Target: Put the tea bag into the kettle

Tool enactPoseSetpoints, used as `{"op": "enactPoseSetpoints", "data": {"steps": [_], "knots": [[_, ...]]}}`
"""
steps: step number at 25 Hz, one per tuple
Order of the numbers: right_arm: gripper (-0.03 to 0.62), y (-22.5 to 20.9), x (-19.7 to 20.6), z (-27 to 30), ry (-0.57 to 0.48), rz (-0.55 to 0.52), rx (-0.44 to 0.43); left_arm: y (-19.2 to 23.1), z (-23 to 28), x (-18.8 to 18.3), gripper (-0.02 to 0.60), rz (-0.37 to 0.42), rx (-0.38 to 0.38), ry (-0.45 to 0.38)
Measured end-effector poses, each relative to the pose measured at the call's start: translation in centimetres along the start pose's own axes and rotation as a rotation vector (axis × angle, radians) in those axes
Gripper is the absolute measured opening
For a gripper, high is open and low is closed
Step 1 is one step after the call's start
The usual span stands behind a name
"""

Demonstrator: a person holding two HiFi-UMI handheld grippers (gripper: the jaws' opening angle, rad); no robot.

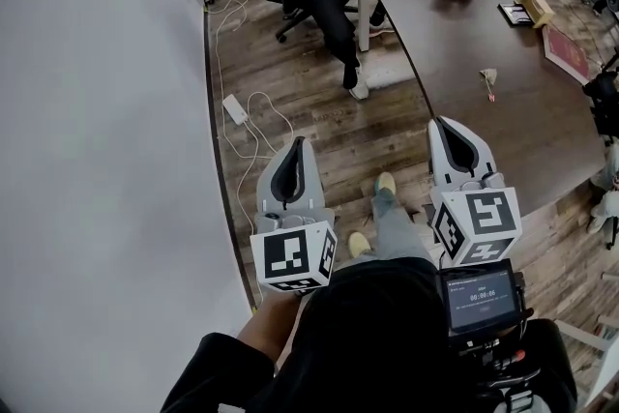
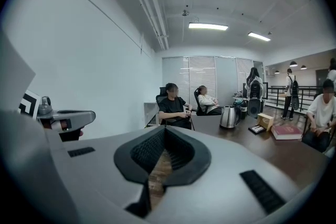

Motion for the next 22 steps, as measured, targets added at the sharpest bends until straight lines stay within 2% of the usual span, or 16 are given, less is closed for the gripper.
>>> {"op": "enactPoseSetpoints", "data": {"steps": [13,18,22], "knots": [[0.006,-1.5,0.0,1.1,-0.001,0.021,0.023,-0.5,2.3,-0.2,0.005,0.012,0.029,0.011],[0.006,-5.3,0.2,5.8,0.018,0.043,0.032,-1.2,8.4,0.2,0.005,0.02,0.044,0.037],[0.006,-7.0,0.2,8.1,0.028,0.052,0.042,-1.5,11.4,0.4,0.005,0.024,0.062,0.056]]}}
Point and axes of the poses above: the fingertips, and each gripper's own axes: z forward along the fingers, y to its left, x out of its underside, the point moved 1 cm from there along -z, backward along the fingers, and after that the axes turned 7 degrees about -z, right-handed, at the moved point
